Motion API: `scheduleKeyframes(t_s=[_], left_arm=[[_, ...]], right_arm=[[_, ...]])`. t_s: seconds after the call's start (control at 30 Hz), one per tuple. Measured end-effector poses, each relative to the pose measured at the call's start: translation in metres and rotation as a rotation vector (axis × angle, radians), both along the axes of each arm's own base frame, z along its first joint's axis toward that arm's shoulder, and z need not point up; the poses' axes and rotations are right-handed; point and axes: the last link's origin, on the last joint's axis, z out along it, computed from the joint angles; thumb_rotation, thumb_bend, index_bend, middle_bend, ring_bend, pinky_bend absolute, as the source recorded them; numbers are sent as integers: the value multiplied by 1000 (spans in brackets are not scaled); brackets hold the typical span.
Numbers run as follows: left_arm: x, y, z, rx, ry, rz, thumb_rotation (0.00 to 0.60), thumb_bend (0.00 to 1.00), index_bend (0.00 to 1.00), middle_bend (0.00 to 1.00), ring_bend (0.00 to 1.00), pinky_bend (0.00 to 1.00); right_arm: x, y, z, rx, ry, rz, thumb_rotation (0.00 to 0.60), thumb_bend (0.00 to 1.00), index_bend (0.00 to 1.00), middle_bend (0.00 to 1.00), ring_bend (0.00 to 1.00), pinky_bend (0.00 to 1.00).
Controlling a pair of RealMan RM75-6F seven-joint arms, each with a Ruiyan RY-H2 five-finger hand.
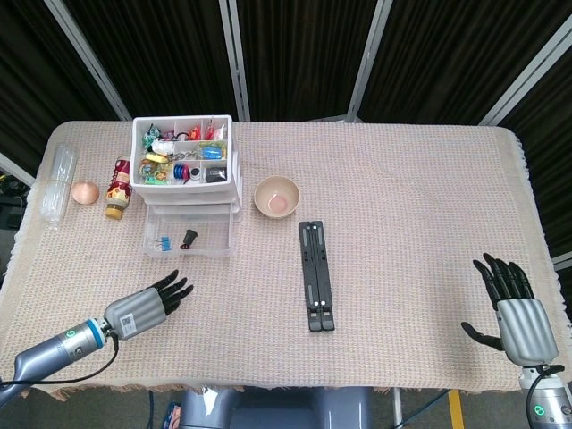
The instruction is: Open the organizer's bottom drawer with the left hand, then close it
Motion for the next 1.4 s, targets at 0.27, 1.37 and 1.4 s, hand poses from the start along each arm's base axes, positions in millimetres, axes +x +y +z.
scheduleKeyframes(t_s=[0.27, 1.37, 1.4], left_arm=[[-3, 22, -9, 43, 14, 32, 600, 674, 226, 16, 0, 80], [-3, 85, -15, 215, 6, 126, 600, 691, 216, 16, 0, 80], [-3, 88, -16, 223, 4, 132, 600, 691, 216, 16, 0, 81]], right_arm=[[0, 0, 0, 2, 0, -1, 600, 63, 68, 0, 0, 0], [0, 0, -1, 3, -2, -2, 600, 64, 68, 0, 0, 0], [0, 0, -1, 3, -3, -3, 600, 64, 68, 0, 0, 0]])
